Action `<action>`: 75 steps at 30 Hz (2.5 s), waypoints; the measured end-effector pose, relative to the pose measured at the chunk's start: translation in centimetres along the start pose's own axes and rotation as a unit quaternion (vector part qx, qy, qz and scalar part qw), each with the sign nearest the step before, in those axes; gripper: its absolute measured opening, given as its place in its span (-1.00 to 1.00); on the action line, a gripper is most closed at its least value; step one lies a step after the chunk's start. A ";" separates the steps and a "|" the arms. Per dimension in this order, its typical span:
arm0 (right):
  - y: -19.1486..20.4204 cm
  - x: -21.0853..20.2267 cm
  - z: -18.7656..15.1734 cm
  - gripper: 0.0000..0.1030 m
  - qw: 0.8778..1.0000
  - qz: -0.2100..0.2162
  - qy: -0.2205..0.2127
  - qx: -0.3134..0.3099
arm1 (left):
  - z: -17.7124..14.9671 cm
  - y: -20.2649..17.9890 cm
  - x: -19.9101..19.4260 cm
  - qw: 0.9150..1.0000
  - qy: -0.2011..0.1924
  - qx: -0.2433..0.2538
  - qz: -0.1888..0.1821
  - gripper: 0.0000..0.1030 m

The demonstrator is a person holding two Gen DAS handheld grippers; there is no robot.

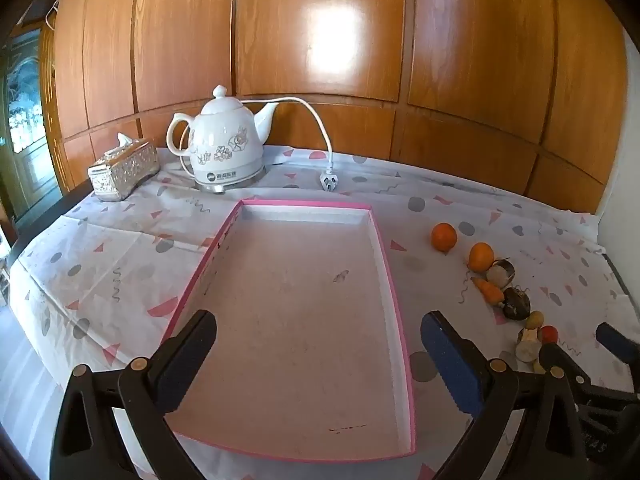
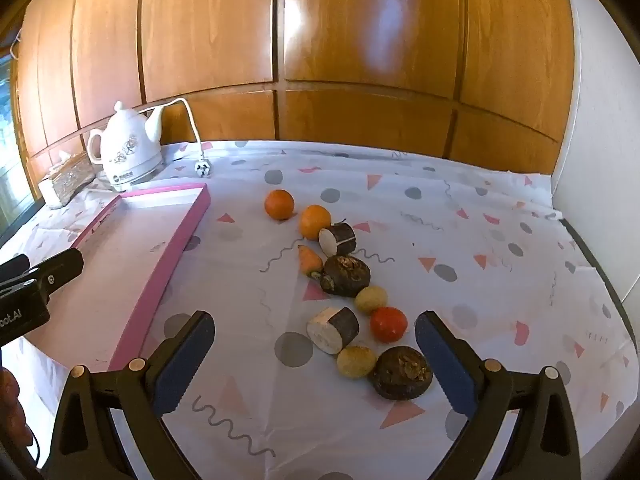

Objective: Organize fruits

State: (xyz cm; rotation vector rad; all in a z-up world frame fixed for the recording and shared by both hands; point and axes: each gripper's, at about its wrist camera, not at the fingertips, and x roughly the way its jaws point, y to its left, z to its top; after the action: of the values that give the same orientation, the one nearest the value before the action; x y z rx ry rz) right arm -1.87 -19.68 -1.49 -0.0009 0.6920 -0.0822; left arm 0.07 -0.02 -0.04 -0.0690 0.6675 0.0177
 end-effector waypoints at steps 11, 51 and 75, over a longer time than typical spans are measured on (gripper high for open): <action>-0.5 -0.3 0.2 0.98 1.000 0.006 -0.008 0.003 | -0.1 -0.9 -0.5 1.000 0.002 0.027 -0.007 0.99; -1.2 -0.8 0.6 0.98 1.000 -0.006 -0.015 -0.015 | -0.5 -1.6 -0.3 0.999 0.013 0.026 -0.038 0.99; -8.6 1.3 -3.1 0.26 0.995 0.042 0.084 0.032 | -0.8 -5.3 0.9 0.986 0.061 0.069 -0.139 0.99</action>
State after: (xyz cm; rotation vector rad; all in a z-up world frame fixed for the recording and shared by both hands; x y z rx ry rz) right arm -3.49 -28.29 -4.49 0.0979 0.8567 -0.0234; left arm 0.52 -5.36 -0.96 -0.0294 0.7752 -0.3043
